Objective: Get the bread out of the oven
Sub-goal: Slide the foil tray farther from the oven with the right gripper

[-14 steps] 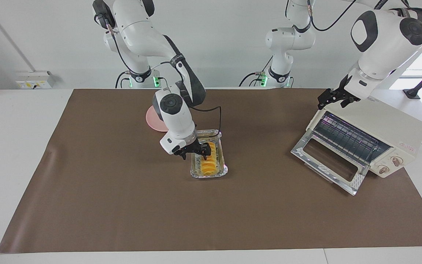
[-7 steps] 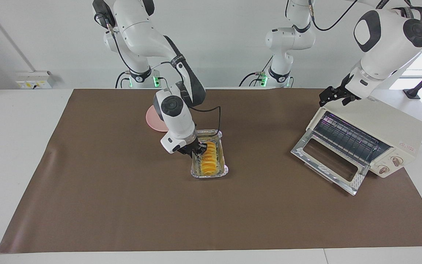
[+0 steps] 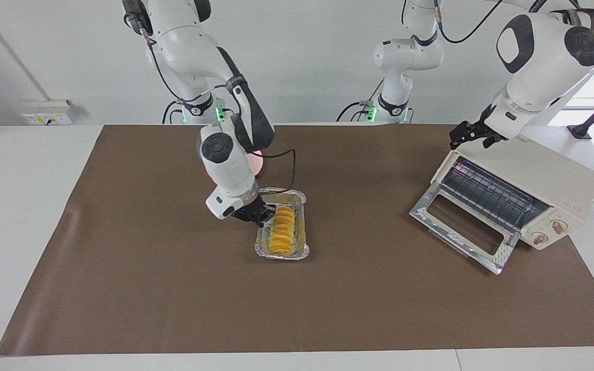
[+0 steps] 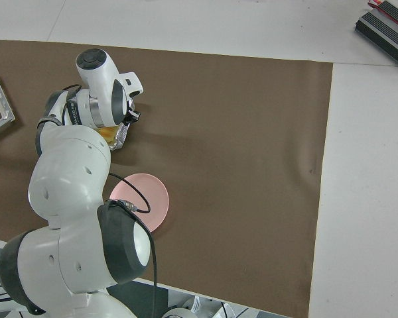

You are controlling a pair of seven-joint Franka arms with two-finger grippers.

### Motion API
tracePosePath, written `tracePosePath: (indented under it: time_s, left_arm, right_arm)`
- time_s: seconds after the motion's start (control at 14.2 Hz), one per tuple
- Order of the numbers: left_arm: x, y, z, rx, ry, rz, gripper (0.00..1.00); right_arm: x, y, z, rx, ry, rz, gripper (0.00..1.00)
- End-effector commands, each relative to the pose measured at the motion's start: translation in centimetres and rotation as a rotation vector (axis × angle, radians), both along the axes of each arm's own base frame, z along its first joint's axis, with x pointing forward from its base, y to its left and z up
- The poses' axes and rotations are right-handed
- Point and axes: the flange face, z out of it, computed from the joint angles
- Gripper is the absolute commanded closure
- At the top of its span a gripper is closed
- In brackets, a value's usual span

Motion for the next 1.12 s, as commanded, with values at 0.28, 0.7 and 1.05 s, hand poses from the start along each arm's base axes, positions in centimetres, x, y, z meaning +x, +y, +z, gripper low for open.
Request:
tracePosePath:
  time_s: [0.28,0.7,1.05]
  left_arm:
    - [-0.1,-0.6,3.0,0.016,-0.022,-0.047,0.00]
    - [0.1,-2.7,4.3,0.010,-0.032,-0.079,0.00]
    - [0.8,-4.5,4.7,0.003,-0.103,-0.122,0.00]
  right_arm:
    - [1.2,-13.2,-0.3,0.073,0.000,0.082,1.00]
    - [0.3,-13.0,-1.1,0.101,0.002,0.042,1.00]
    - [0.6,-13.2,0.5,0.091,-0.006,0.049,0.00]
